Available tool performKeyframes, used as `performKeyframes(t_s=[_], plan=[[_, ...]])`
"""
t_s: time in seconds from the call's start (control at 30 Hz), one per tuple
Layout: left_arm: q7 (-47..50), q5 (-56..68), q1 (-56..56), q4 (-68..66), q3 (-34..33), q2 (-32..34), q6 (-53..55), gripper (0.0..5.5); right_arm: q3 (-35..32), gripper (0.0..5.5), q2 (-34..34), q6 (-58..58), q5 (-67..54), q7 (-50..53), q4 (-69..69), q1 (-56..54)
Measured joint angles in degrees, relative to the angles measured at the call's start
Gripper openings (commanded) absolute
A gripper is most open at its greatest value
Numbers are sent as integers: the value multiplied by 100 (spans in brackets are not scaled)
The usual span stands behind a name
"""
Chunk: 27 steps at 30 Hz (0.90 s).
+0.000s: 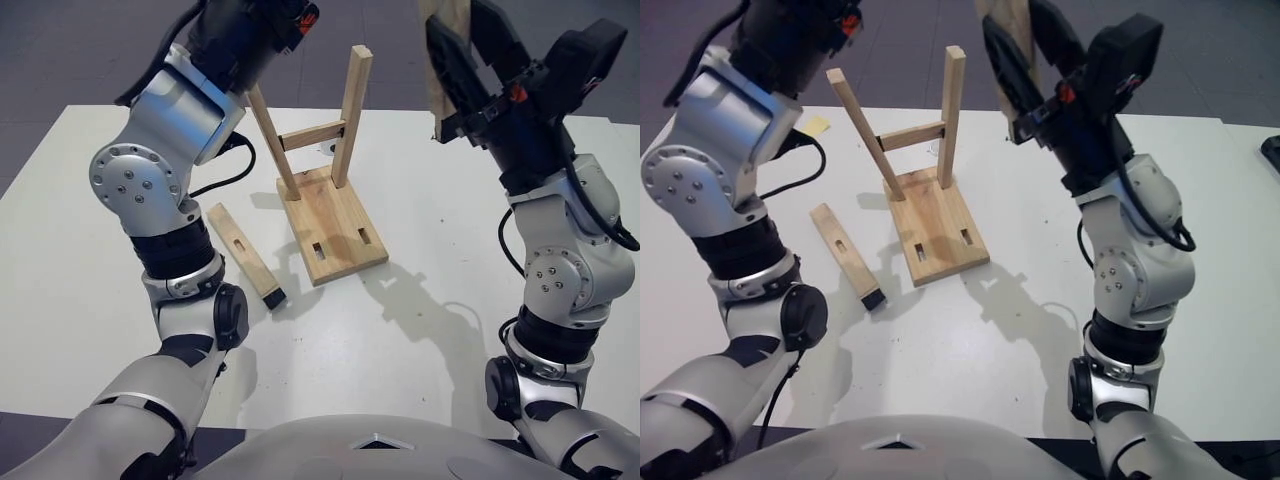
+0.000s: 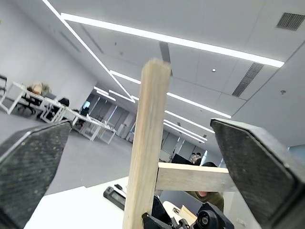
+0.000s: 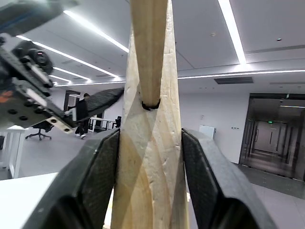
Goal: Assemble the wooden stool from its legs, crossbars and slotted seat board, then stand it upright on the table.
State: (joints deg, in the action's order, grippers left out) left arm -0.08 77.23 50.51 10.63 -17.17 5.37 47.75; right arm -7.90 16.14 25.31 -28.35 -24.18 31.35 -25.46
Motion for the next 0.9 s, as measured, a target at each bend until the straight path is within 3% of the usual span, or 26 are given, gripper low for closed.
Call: performKeyframes(t_s=[0.3, 0.9], plan=[[188, 234, 326, -353, 111, 44, 7, 540, 782, 203, 46, -524, 593, -144, 23, 472], [79, 278, 340, -483, 204, 185, -78, 254, 1006, 203, 102, -849, 1113, -112, -145, 609]])
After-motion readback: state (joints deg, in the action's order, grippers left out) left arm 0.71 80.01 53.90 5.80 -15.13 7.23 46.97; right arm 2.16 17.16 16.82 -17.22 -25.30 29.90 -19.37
